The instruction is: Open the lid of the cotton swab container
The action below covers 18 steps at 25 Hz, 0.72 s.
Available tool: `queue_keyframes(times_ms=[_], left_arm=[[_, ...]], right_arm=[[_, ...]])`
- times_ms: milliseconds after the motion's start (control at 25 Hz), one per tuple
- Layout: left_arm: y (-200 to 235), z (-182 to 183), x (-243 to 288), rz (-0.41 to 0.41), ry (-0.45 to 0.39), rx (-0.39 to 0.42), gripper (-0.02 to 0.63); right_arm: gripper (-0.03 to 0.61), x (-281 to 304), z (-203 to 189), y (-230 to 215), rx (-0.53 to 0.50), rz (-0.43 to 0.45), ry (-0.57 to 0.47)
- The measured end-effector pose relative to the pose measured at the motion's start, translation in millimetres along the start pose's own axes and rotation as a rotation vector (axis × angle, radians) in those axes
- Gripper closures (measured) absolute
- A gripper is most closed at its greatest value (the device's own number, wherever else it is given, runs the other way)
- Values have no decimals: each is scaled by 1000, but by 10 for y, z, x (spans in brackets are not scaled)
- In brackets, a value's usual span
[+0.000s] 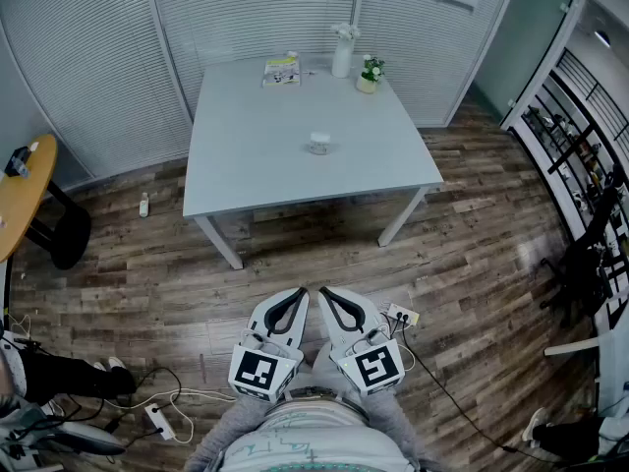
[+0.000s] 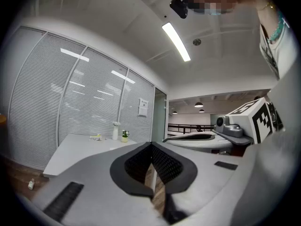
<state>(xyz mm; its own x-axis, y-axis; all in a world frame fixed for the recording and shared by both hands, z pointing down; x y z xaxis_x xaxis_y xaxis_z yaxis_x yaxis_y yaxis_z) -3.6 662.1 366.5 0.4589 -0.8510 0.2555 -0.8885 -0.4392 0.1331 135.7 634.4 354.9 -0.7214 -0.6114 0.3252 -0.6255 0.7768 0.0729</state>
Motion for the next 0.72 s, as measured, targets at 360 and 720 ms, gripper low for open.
queue_keyframes(times_ms=[360, 720], left_arm=[[-35, -16, 11, -5, -8, 3, 615], [45, -53, 103, -7, 11, -7, 615]], right_arm=[[577, -5, -28, -39, 9, 7, -34], [577, 118, -81, -135, 16, -4, -31]])
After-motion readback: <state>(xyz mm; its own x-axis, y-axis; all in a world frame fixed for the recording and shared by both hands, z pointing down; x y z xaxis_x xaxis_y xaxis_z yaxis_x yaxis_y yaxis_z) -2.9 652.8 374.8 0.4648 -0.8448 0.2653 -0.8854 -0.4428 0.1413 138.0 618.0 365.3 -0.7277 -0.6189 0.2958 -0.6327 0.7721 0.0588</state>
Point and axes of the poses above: the fingertips, and each gripper's own axes: x forward along the fingers, y to its left, z out of its top, the point moved 10 cm from there along -x, backward along the fingers, and after that the axes turned 13 degrees about y, right-handed, at the moved point
